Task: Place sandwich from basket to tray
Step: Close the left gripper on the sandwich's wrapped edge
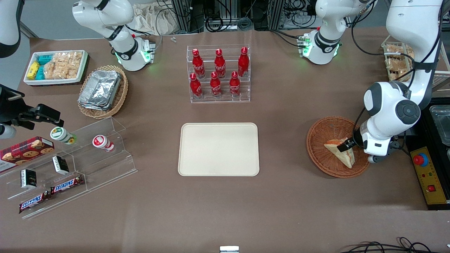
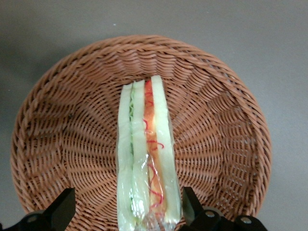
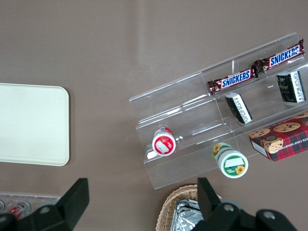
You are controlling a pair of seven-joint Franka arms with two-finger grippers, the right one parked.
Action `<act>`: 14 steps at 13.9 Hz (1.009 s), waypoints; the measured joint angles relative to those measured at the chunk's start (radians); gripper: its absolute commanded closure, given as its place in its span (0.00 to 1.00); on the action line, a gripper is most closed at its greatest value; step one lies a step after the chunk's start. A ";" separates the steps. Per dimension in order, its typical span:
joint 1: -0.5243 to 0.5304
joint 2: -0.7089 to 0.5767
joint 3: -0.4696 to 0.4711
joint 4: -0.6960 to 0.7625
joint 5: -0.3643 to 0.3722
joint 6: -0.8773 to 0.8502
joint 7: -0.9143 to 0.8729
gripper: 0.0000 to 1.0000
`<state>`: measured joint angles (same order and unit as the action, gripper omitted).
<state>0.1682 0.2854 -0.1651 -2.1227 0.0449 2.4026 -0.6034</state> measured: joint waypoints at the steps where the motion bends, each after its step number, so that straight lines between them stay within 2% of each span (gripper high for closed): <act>1: 0.001 0.001 0.005 -0.002 0.000 0.000 0.000 0.00; 10: -0.007 0.059 0.007 -0.004 0.000 0.029 -0.069 0.01; 11: -0.007 0.063 0.006 -0.001 0.000 0.032 -0.073 0.06; 12: -0.007 0.066 0.006 0.005 0.000 0.034 -0.083 0.17; 14: -0.008 0.069 0.005 0.020 0.000 0.036 -0.139 0.50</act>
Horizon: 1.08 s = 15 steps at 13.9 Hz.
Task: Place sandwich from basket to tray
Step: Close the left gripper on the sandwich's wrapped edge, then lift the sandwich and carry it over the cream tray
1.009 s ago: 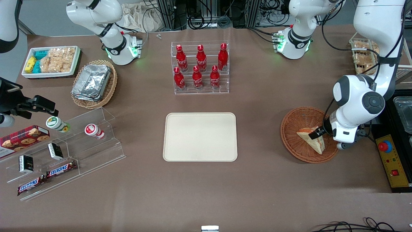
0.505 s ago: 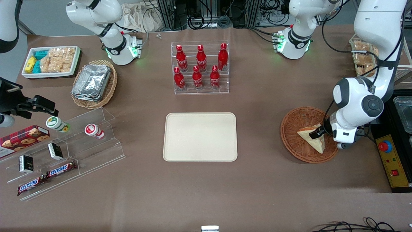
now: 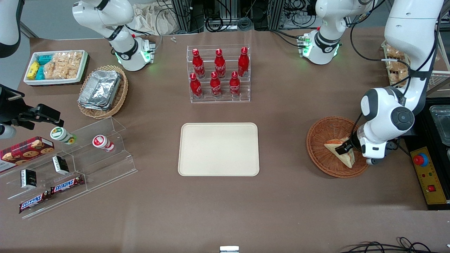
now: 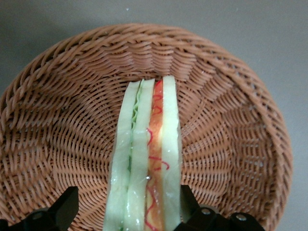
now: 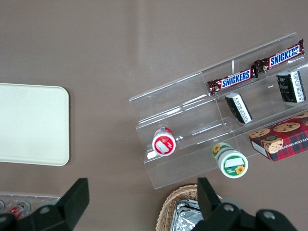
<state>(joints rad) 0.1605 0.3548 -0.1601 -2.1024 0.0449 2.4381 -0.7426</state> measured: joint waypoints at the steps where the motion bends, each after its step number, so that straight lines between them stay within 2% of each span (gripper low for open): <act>1: -0.003 0.000 -0.002 0.009 0.000 0.000 -0.034 0.72; 2: -0.010 0.000 -0.005 0.016 0.000 0.000 -0.059 0.91; 3: -0.019 0.000 -0.005 0.018 0.000 0.000 -0.077 1.00; 10: -0.026 -0.005 -0.004 0.038 0.000 -0.028 -0.095 1.00; 12: -0.026 -0.021 -0.004 0.100 0.001 -0.138 -0.079 1.00; 15: -0.028 -0.062 -0.011 0.257 0.002 -0.382 0.045 1.00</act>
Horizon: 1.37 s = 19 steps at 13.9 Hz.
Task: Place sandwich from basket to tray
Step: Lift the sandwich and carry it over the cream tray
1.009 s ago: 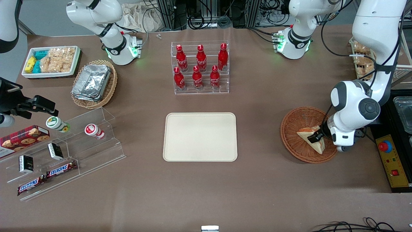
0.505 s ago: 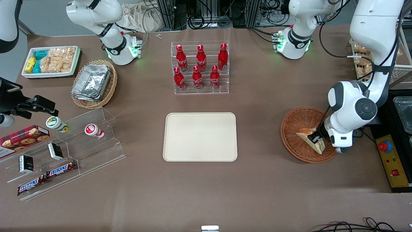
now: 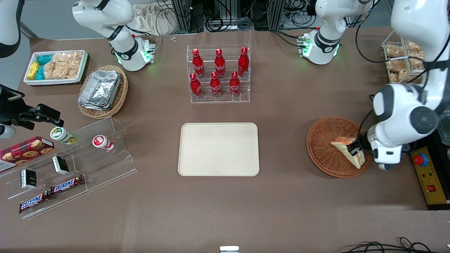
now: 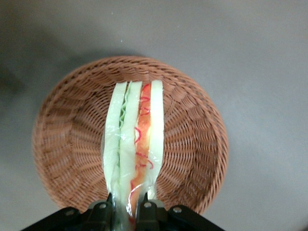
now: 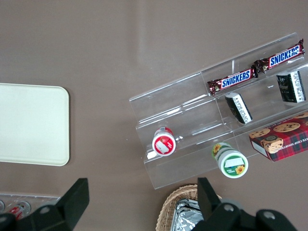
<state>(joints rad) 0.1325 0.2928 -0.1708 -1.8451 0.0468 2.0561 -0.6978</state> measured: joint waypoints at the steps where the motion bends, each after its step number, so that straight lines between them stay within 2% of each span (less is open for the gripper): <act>1: -0.001 -0.011 -0.008 0.065 0.000 -0.095 0.069 1.00; 4: -0.005 -0.023 -0.048 0.273 -0.002 -0.318 0.311 1.00; 7: -0.008 -0.022 -0.133 0.421 -0.010 -0.417 0.400 1.00; 10: -0.015 -0.003 -0.240 0.437 -0.050 -0.424 0.312 1.00; 12: -0.035 0.042 -0.302 0.436 -0.052 -0.426 0.243 1.00; 15: -0.118 0.131 -0.322 0.434 -0.052 -0.394 0.185 1.00; 19: -0.237 0.285 -0.323 0.432 -0.049 -0.221 0.143 1.00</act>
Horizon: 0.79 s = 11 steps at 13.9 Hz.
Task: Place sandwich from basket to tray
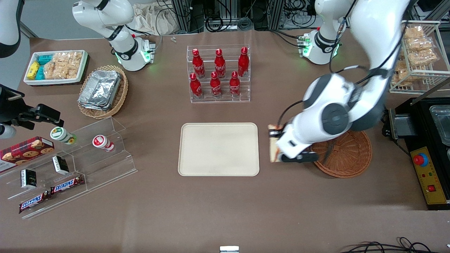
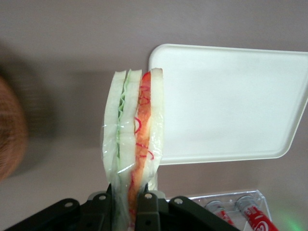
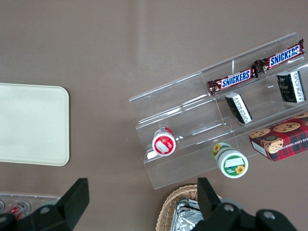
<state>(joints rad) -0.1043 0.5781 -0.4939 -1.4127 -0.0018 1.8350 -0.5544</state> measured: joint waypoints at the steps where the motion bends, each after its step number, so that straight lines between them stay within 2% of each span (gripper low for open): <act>1: -0.026 0.039 0.000 0.000 0.001 0.032 -0.012 1.00; 5: -0.096 0.167 0.003 -0.006 0.020 0.174 -0.045 1.00; 8: -0.107 0.237 0.004 -0.008 0.118 0.243 -0.143 1.00; 10: -0.113 0.254 0.004 -0.008 0.143 0.260 -0.172 1.00; 11: -0.120 0.254 0.004 -0.008 0.147 0.261 -0.180 0.84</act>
<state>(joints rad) -0.2239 0.8326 -0.4903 -1.4207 0.1449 2.0956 -0.7345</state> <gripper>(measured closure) 0.824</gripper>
